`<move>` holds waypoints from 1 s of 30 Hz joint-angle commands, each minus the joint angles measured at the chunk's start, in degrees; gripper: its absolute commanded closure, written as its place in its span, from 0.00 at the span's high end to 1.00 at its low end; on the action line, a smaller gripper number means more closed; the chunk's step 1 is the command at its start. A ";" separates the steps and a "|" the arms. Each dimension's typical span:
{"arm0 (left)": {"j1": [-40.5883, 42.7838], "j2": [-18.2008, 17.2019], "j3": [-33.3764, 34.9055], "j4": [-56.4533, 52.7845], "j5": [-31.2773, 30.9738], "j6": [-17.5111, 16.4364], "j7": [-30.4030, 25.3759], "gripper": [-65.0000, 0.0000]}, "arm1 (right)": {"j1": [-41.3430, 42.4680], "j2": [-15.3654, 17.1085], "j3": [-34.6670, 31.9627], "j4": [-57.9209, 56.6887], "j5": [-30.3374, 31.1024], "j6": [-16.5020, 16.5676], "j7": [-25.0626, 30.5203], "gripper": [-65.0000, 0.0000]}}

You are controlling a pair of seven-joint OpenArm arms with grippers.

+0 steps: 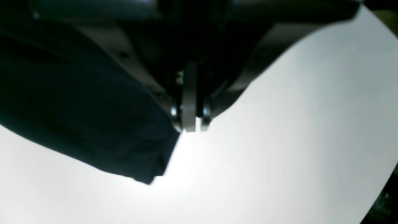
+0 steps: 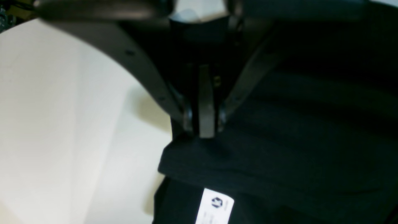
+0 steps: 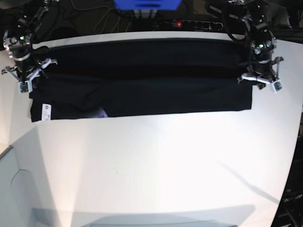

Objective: Fold the T-shirt properly
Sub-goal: 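Lower the folded edge and smooth the strip with both grippers, then grasp the strip's end nearest the left gripper with the left gripper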

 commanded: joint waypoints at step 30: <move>0.69 -0.81 -0.61 -4.86 0.69 0.31 -1.36 0.00 | -0.13 -1.19 5.58 1.48 0.05 0.80 1.05 0.44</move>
